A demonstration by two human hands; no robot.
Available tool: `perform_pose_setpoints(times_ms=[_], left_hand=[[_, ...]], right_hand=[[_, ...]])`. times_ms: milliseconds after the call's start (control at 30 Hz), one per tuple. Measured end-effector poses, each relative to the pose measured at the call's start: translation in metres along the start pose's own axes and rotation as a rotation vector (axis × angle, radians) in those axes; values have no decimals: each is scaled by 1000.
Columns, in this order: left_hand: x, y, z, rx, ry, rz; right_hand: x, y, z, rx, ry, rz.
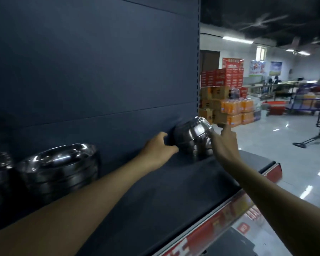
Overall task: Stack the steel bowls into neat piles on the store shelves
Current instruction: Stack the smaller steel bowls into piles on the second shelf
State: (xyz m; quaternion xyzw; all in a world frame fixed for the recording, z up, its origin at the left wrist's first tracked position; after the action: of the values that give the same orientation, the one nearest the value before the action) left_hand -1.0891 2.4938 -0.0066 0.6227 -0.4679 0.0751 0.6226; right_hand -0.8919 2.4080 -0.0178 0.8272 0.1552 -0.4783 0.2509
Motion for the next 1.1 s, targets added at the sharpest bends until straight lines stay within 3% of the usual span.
perform_pose_setpoints(times_ms=[200,367,600,933,1100], left_hand=[[-7,-64,-63,-107,171,431],[-5,-84,-92,-125,122,685],[-16,-76,-91,-39,99,676],[-19,-42,-41,15,-6,642],[-15,1,20,67,-44,620]], right_hand=[[33,-9,-22,-184,-90,-2],[39,-18,-30,-256,-75,69],[47,-4,-33,-129,-104,-86],[18,-6,1,-312,-6,-30],[-12,-3,54,-312,51,-98]])
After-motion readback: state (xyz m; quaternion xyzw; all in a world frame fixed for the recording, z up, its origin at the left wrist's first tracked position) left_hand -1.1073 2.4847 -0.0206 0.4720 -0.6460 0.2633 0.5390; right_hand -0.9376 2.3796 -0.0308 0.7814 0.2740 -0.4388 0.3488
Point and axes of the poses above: each hand's wrist, its own z-axis away from the middle knuckle, its own y-axis out of the back of the hand, x = y × z, the point moved 7 cm from there along -z, towards the middle knuckle, and after that the axes turned 2 degrees about y, right-handed, at the moved point
